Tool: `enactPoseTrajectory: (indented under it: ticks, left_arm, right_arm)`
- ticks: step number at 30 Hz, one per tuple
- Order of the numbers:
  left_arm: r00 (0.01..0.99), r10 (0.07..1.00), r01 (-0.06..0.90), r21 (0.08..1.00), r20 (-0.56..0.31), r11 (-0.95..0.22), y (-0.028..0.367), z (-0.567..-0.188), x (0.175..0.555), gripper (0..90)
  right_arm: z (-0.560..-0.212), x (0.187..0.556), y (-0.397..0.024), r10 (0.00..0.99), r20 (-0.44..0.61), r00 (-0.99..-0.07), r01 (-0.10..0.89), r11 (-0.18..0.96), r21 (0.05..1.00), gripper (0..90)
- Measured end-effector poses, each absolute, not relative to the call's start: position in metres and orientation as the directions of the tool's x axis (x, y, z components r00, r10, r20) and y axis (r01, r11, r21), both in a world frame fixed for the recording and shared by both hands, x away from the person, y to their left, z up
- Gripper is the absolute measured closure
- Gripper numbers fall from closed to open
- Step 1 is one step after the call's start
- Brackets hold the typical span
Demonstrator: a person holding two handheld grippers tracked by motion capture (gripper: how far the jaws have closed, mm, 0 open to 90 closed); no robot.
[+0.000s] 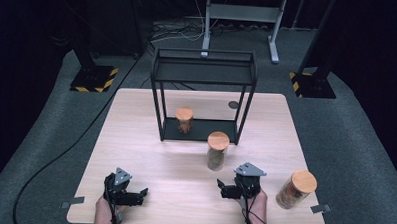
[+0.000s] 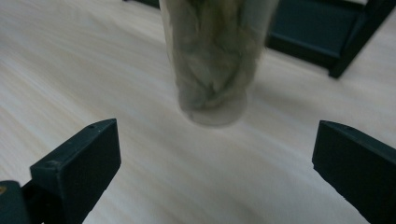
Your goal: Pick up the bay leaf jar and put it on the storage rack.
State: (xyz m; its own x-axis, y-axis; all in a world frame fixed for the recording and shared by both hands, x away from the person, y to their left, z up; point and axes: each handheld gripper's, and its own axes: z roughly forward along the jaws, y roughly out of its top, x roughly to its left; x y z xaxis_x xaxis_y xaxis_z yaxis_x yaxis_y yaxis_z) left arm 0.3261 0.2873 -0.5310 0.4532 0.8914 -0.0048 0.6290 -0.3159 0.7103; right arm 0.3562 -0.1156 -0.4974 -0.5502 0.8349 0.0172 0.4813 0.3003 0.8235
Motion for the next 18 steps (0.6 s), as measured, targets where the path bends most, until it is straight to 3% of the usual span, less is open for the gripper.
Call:
enactPoseTrajectory:
  ticks: [18]
  left_arm:
    - [0.453, 0.891, 0.629, 0.710, -0.005, -0.316, 0.287, -0.531, 0.326, 0.0]
  right_arm:
    - [-0.465, 0.406, -0.085, 0.811, 0.023, -0.585, 0.399, 0.262, 0.878, 0.0]
